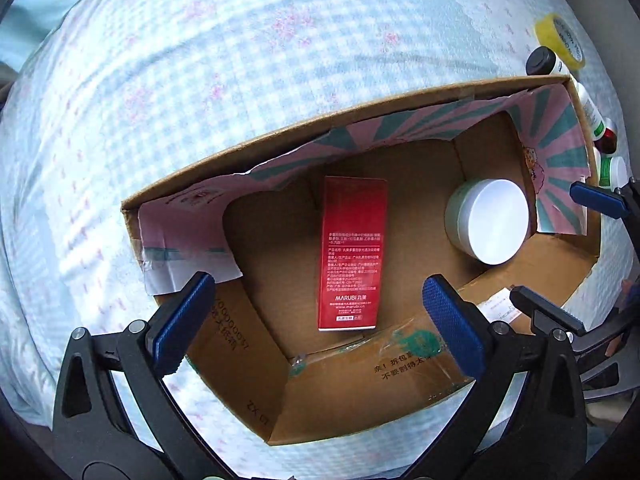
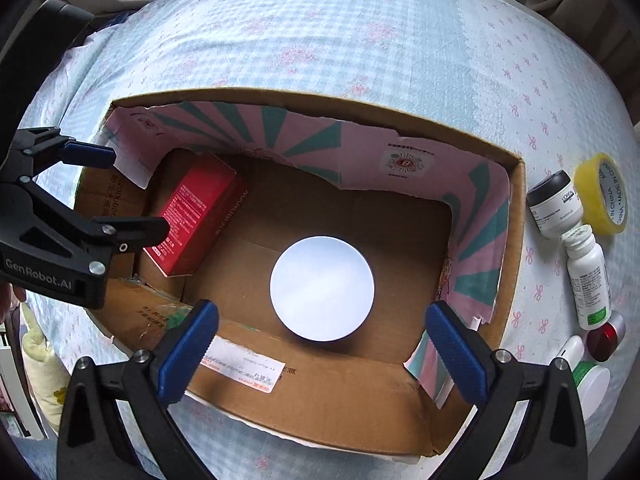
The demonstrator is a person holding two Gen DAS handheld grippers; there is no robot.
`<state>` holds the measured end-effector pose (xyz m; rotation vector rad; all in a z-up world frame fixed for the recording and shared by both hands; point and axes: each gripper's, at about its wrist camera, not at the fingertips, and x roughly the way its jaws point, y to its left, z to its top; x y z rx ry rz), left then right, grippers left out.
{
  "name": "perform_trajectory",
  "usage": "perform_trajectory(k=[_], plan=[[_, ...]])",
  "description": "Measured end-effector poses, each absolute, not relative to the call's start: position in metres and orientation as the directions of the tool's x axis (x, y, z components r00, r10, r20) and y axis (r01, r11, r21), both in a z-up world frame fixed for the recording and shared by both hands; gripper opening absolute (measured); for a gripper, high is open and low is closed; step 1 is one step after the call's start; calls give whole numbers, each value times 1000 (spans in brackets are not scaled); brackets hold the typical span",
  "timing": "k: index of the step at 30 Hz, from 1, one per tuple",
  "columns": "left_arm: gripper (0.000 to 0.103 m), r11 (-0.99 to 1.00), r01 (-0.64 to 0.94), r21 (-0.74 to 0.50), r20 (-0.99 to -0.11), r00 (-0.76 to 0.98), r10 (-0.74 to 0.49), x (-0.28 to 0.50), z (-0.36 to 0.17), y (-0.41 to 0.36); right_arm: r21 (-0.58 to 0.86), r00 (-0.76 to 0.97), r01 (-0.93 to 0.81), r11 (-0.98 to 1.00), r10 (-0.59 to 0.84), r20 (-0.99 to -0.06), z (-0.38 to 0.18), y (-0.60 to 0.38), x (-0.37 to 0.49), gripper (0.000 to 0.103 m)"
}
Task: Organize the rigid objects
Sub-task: 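Open both tools and lift them away from the box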
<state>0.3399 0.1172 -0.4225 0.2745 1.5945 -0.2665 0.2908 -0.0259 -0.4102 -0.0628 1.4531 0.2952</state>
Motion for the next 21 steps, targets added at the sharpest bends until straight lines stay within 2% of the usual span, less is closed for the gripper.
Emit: perform_trajectory(k=[10,21], plan=[[103,946,323,6,-1000,25,-2,331,-386,122,89,146,-255,963,129,-981,-379,-24,288,103],[103,961,275,19,-991,132,-18,291,-319,142,39,248,-270,962,108,-963,-311,-23,257,103]])
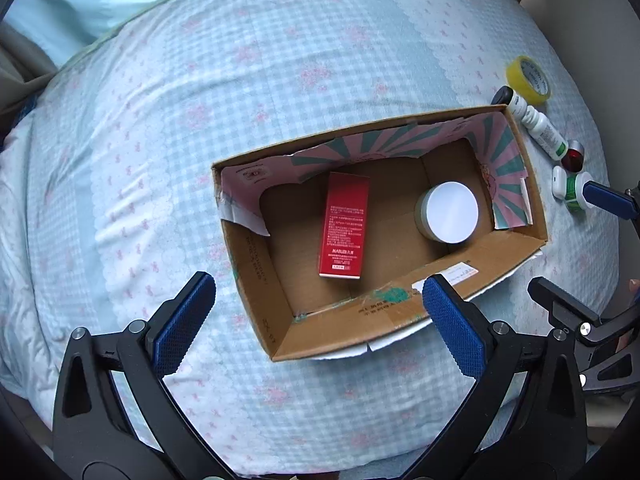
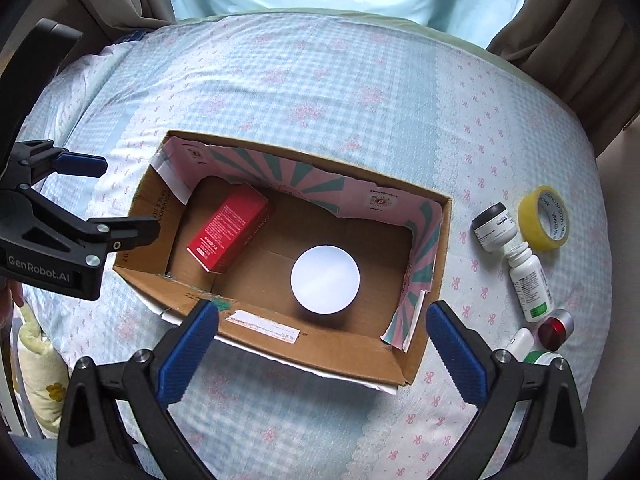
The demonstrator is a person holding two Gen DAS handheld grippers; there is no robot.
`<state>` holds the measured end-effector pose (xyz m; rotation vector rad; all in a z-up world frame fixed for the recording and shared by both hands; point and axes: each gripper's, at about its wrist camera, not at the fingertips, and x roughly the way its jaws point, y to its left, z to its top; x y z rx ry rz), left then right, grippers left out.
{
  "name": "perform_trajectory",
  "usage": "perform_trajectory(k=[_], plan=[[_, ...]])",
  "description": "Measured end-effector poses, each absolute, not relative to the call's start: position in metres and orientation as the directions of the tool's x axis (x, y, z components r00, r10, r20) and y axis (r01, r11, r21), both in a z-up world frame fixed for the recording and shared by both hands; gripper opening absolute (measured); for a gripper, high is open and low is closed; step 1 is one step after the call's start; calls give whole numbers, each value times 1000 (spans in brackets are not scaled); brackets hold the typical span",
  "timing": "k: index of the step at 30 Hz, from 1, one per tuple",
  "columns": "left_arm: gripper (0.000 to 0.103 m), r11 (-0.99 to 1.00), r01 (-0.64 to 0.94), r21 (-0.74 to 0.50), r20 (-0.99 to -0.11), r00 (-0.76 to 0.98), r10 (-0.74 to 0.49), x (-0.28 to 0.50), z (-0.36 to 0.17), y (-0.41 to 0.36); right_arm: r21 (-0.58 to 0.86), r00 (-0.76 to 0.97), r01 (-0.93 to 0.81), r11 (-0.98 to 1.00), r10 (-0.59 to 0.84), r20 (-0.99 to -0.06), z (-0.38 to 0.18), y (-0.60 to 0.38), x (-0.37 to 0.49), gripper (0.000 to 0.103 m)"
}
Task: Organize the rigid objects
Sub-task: 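Open both tools and lift them away from the box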
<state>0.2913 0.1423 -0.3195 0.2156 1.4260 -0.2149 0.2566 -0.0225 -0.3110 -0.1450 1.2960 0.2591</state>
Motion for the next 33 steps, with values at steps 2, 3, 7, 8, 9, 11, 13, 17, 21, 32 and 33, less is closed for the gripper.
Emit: perform_trajectory(k=[2,3,7,8,9,11,13,17,21,32,33], plan=[[103,962,273,22,-987,159,-23,280,-305,143,36,269,-262,964,108,-957,-296,-24,247,103],[103,962,272,21,-985,172,-27,274,-298,144,31,279,-254,967,104,-955,-288,-25,241,103],[103,966,257,3,-977,209,-52,251,-273,144,22,310,-200,980,84,-947,-261,-31,219,103],[103,967,254,-5,-975,215,-61,247,-269,143,25,312,-182,983,82,-947,-256,-33,214,103],[103,968,251,-12,-972,223,-70,242,-264,142,26,312,-163,986,77,-947,-250,-36,209,103],[103,969,246,-22,-968,235,-82,233,-257,139,17,321,-128,992,58,-945,-238,-40,196,103],[103,969,246,-33,-963,251,-97,226,-250,133,3,327,-98,995,35,-945,-228,-47,185,103],[103,968,245,-59,-953,276,-128,216,-236,120,12,326,-31,999,21,-945,-212,-67,163,103],[103,963,258,-84,-943,292,-161,213,-224,102,19,338,44,999,3,-941,-199,-95,147,103],[103,950,306,-67,-930,325,-170,218,-215,24,-8,371,148,989,-63,-927,-186,-183,135,103],[103,949,307,-69,-930,323,-172,221,-216,16,-9,374,145,989,-64,-925,-186,-191,138,103]])
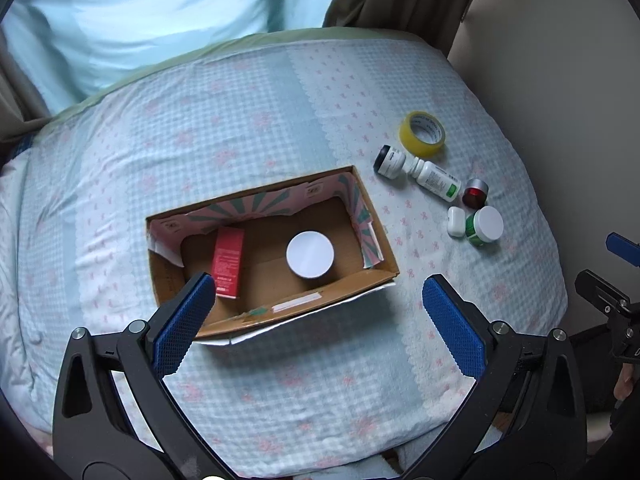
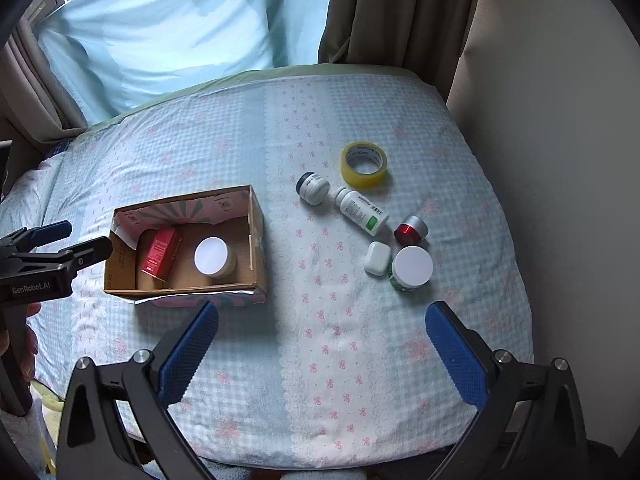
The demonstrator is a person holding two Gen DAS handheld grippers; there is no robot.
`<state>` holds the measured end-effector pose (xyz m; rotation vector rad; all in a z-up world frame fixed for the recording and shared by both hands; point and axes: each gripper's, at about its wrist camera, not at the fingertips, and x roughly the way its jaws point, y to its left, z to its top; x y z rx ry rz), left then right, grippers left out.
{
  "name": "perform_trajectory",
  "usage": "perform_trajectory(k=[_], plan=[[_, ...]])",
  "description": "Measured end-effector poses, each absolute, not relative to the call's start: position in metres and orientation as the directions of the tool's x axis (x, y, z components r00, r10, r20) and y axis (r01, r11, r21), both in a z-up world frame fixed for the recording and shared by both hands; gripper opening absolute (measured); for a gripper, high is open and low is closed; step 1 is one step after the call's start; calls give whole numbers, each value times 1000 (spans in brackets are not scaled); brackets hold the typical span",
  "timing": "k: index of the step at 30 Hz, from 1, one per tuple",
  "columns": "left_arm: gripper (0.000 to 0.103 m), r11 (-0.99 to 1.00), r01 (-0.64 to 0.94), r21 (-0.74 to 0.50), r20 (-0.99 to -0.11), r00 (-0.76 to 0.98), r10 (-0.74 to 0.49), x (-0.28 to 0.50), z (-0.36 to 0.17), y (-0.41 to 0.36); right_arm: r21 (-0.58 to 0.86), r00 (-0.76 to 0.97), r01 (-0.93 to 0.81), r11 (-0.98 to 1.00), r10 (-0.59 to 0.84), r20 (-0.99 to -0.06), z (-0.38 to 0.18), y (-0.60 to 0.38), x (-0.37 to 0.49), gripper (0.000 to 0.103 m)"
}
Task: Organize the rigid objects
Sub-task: 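Open both tools and lift them away from the box, then grasp the white L'Oreal jar with the left tool while the right tool grasps the white bottle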
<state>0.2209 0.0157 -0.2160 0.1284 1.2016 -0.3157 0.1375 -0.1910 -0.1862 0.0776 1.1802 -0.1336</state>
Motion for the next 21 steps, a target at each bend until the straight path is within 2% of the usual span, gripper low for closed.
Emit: perform_trajectory(k=[5,11,21], plan=[[103,942,326,-76,-946,276,-172,243,-231,-30,17,386,153,988,-44,-922,-194,-236,154,103],[103,919,395,-18,-958,257,-129,280,-250,-86,-36,375,89,995,-67,-925,-215,-275,187,103],[103,862,506,31,-987,151,-53,358,-332,-169,-34,327,-103,994,1,-945,-283,-314,245,103]])
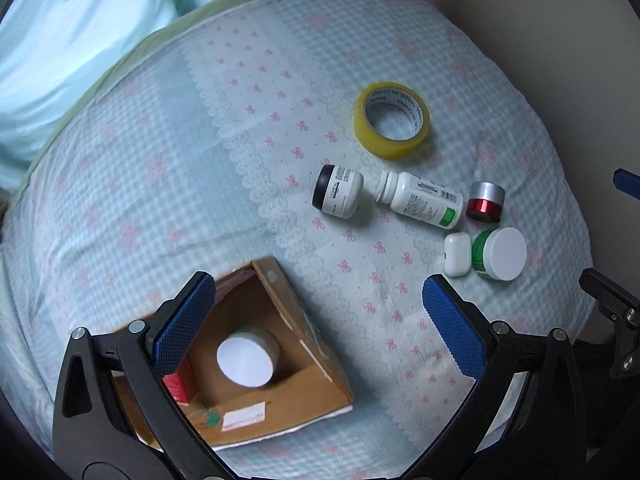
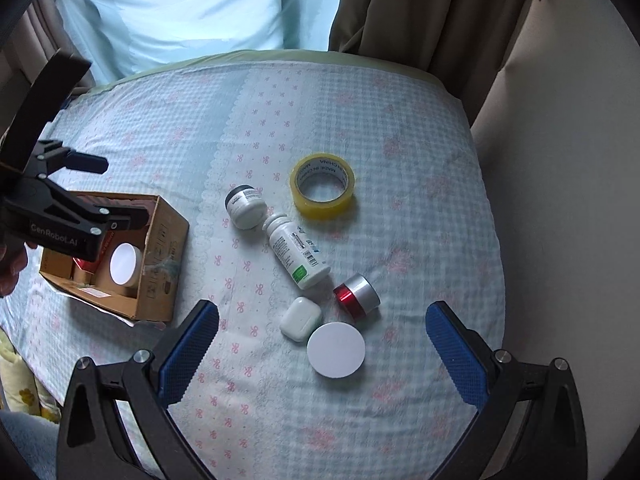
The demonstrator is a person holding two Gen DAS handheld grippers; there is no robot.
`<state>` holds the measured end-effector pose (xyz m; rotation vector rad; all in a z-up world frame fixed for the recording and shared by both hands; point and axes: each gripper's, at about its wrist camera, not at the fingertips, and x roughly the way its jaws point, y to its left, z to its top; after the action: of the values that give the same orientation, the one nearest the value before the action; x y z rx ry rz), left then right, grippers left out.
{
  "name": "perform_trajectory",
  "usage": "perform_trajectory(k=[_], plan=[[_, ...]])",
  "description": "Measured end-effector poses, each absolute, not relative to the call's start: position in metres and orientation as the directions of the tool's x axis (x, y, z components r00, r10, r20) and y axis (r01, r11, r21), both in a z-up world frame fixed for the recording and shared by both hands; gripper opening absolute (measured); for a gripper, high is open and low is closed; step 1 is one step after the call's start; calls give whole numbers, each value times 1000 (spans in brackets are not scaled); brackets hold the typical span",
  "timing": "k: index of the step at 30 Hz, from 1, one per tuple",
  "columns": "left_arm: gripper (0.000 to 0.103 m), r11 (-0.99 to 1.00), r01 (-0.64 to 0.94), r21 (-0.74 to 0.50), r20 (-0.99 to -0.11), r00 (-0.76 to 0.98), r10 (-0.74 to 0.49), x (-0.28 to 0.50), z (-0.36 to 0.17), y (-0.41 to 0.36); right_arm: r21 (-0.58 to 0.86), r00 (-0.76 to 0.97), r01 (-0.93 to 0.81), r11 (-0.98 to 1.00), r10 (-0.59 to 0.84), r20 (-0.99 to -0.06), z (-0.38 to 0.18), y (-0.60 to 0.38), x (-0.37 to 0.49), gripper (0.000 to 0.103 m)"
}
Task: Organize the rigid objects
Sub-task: 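Grasp the white L'Oreal jar with the left tool while the right tool grasps the white bottle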
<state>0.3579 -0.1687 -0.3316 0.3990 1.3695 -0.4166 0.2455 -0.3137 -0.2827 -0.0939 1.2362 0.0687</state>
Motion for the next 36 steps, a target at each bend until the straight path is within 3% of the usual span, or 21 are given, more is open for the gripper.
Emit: perform_trajectory(k=[14,21,25,33,34,36], plan=[[102,770,634,70,-997,16,78,418,-457,-224,-47,262,-350,936,49,-964,-406,-290,308,103],[89,784,618,57,-993,-44,107,437,-496,-226,8,213,-363,932,92,-973,-454,-277,331,96],[83,771,636,47,-993,-56,107,438,-507,-232,25,175,-377,926,98,-980,-470,-271,337,83],[47,780,626,-20,-994,-93,50,438,-519,-239,31,166,-350,936,95,-981,-480,-268,346,66],[47,780,626,-19,-995,-90,49,436,-519,-239,20,167,-346,938,82,-983,-480,-269,347,59],[47,775,632,-19,-995,-86,46,436,-520,-239,23,161,-338,941,82,-983,-480,-269,350,56]])
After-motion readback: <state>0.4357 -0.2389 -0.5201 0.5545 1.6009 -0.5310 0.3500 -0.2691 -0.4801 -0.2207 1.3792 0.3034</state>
